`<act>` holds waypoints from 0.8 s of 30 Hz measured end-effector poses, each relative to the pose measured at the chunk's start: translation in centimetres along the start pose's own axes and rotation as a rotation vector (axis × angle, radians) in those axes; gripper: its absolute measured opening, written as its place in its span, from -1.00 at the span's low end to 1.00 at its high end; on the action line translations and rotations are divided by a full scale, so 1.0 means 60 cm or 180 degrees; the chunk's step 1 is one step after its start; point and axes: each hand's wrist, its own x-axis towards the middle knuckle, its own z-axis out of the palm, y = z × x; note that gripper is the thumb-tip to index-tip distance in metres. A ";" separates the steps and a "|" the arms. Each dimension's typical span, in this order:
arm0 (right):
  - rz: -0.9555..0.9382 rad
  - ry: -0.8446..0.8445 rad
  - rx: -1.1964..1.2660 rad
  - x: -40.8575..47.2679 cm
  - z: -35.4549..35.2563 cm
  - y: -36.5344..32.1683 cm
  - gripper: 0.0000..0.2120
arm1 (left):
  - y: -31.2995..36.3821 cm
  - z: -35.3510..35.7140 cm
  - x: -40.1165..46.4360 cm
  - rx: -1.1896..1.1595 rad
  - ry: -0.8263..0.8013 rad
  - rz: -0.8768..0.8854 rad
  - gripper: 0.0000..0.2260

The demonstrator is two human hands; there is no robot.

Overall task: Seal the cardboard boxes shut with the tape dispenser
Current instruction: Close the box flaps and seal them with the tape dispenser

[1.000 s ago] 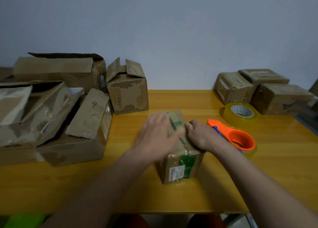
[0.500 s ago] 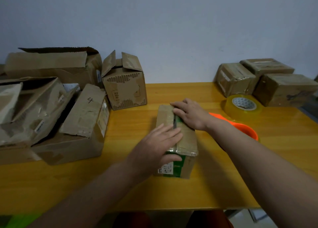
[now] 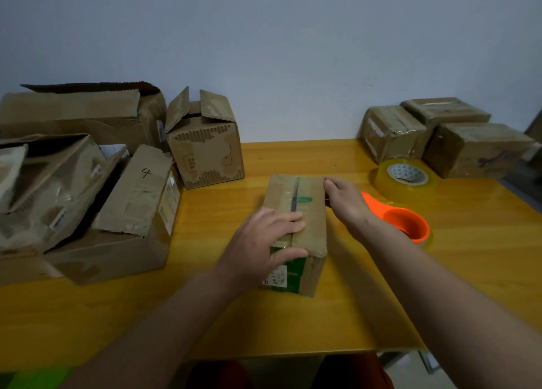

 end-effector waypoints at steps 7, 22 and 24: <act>-0.0152 0.0704 -0.1629 -0.053 -0.074 0.039 -0.68 | 0.020 0.008 0.045 0.0443 -0.0165 -0.0064 -0.49; -0.0202 0.0450 0.0001 -0.108 -0.170 0.080 -0.88 | 0.081 -0.049 0.075 -0.0042 0.0925 -0.0676 -0.92; -0.0462 0.0179 0.0474 -0.119 -0.182 0.053 -0.91 | 0.099 -0.071 0.107 -0.0418 0.0553 -0.0991 -0.64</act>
